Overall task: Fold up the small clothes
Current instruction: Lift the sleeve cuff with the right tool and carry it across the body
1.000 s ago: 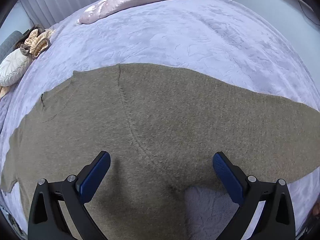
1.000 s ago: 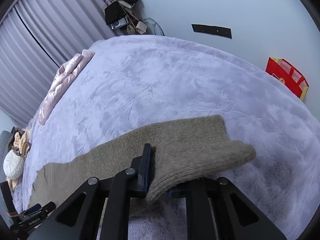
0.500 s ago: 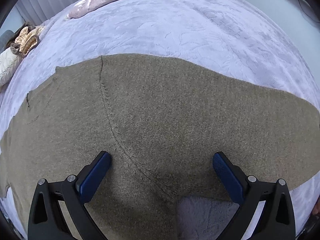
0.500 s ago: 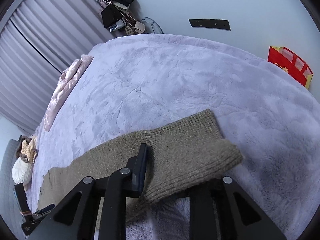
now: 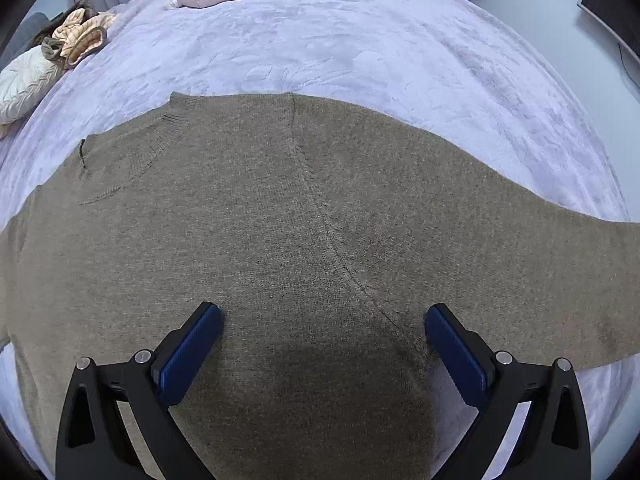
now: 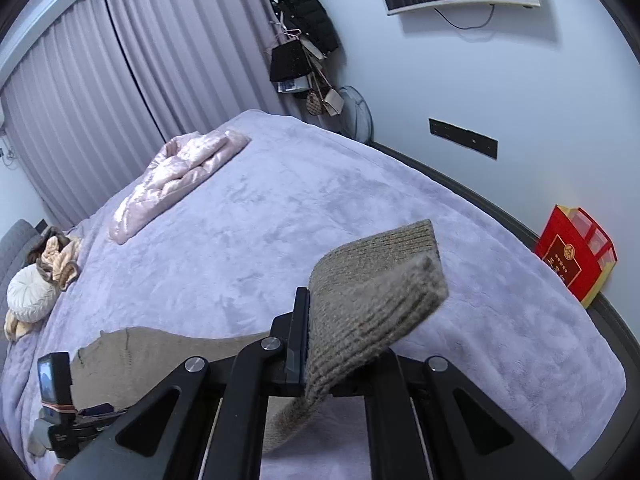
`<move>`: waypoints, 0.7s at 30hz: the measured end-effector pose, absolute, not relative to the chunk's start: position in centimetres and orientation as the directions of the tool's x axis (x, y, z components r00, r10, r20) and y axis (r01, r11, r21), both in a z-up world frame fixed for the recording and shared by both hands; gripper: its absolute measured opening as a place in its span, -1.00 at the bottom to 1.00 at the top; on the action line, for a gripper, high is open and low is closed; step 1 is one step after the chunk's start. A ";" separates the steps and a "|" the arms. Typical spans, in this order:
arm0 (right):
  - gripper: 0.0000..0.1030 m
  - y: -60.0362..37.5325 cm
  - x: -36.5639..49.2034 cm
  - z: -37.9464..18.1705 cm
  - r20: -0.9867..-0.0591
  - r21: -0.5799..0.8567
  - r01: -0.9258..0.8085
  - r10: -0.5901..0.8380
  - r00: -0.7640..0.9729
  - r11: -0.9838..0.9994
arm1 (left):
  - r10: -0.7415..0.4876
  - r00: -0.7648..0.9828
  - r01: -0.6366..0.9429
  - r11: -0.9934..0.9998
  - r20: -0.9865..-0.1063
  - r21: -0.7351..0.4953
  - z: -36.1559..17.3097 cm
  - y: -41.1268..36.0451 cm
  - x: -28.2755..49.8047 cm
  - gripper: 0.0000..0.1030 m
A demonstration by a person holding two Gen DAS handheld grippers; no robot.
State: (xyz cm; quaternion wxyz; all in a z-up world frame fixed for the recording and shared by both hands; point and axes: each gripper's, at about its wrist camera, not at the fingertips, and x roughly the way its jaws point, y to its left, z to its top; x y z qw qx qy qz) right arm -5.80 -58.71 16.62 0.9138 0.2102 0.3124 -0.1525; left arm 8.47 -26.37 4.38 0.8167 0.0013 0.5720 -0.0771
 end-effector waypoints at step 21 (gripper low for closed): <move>-0.87 -39.1 0.8 24.1 -0.589 0.171 0.140 -0.013 0.808 0.975 | -0.095 0.362 -0.025 0.993 -0.927 -0.112 4.2 -11.7 6.7 1.00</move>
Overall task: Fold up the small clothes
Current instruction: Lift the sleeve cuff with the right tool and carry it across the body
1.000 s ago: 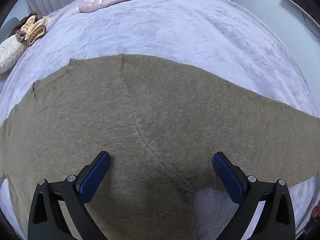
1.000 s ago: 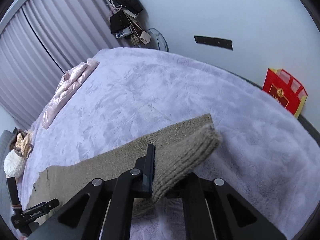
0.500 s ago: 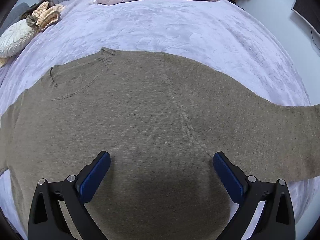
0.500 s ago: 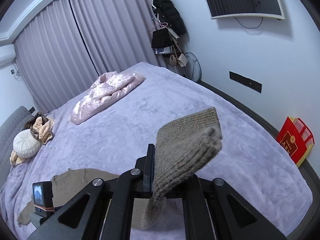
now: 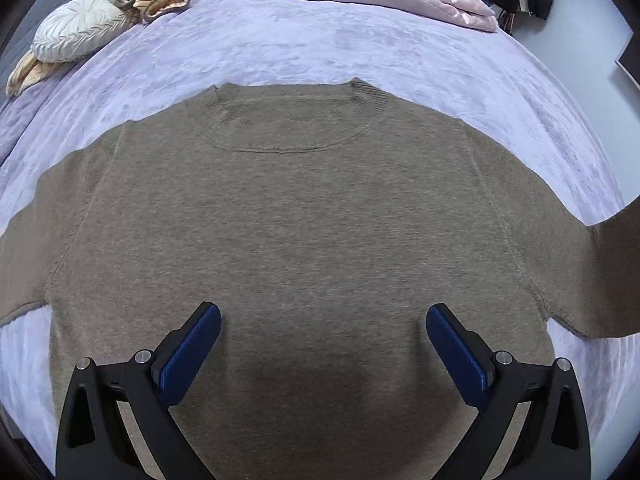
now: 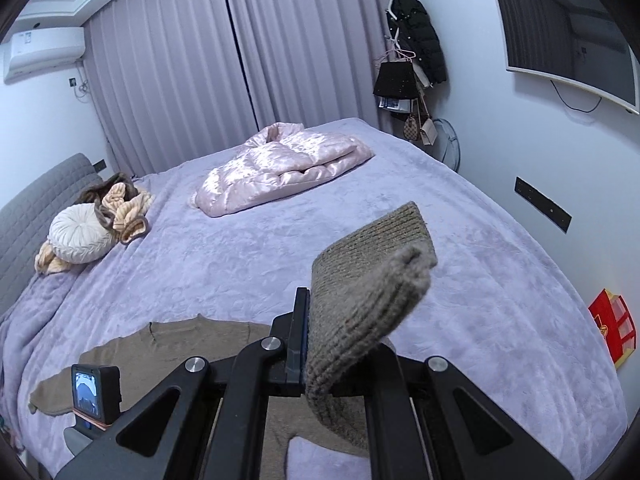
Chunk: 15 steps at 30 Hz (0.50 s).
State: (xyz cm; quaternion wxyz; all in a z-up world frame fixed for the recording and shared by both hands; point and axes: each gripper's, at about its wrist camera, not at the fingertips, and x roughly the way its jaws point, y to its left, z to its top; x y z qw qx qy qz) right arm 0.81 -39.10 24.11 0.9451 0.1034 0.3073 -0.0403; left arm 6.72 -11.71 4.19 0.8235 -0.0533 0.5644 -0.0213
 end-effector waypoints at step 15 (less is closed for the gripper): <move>-0.87 -24.6 4.2 22.8 -0.632 0.088 -0.009 0.063 0.772 0.996 | -0.118 0.353 -0.054 0.988 -0.928 -0.146 2.6 -4.1 4.8 1.00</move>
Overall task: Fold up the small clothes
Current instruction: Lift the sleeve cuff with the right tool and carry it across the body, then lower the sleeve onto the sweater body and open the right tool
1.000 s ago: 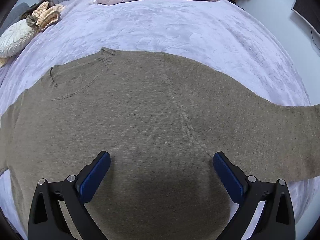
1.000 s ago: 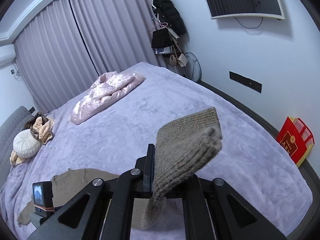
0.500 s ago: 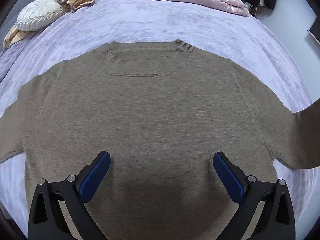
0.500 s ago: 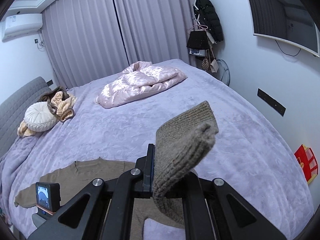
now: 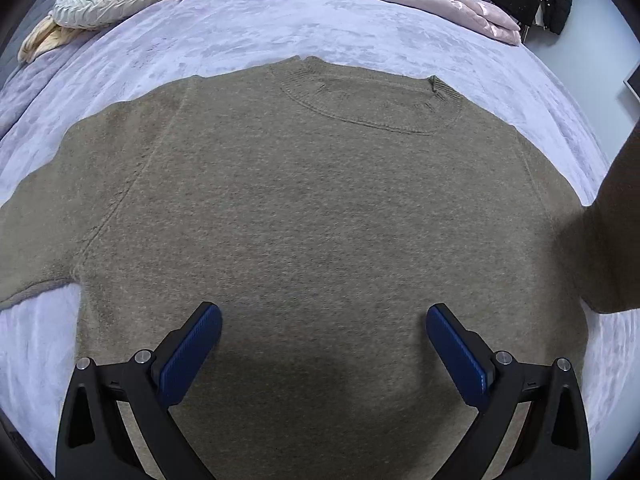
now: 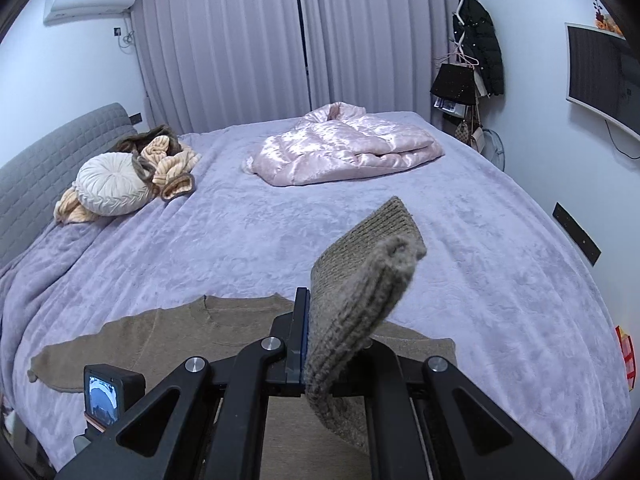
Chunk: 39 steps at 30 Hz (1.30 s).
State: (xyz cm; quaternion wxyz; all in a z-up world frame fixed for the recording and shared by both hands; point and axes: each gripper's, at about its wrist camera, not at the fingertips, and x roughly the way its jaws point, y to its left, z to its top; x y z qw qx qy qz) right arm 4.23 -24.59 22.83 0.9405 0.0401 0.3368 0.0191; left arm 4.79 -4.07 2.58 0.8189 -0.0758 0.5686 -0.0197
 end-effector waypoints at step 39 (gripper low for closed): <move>-0.87 0.4 7.3 11.1 -0.748 -0.102 -0.167 0.035 0.663 0.981 | 0.008 0.432 -0.219 0.971 -0.902 -0.097 4.6 15.1 1.9 1.00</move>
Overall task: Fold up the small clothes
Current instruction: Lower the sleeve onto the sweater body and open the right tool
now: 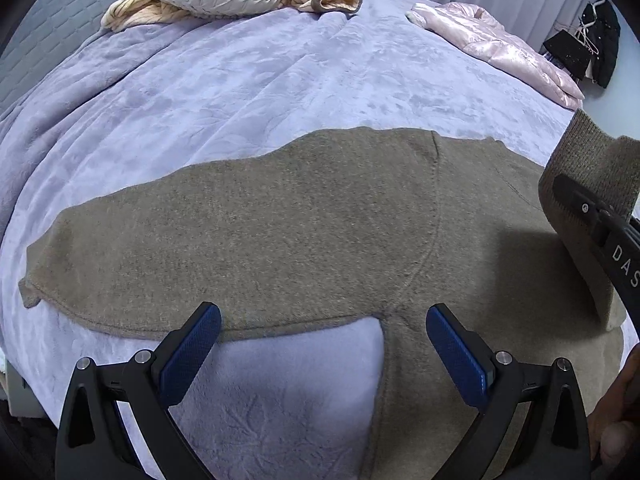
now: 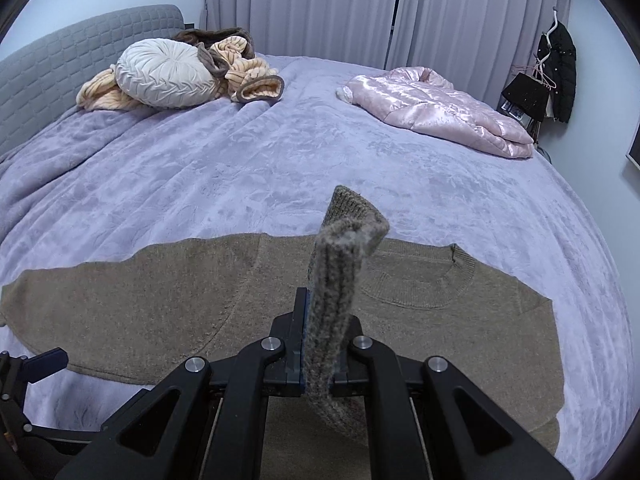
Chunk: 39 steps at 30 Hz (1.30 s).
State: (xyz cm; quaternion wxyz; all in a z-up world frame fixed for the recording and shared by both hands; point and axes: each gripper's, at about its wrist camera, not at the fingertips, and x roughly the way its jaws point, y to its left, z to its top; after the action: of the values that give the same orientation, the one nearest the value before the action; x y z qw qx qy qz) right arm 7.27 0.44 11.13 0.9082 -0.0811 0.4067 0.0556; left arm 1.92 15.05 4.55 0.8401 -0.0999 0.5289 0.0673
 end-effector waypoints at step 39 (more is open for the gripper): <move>0.55 3.6 8.5 9.7 -0.756 -0.078 -0.270 0.119 0.643 0.960 | 0.003 0.653 -0.216 0.959 -0.757 -0.183 -0.4 27.1 0.4 1.00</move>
State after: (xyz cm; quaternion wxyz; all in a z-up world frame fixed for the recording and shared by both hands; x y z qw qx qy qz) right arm 8.52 3.59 9.68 0.9018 -0.0923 0.4083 0.1079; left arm 0.40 27.06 -0.35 0.8999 -0.1294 0.4119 0.0608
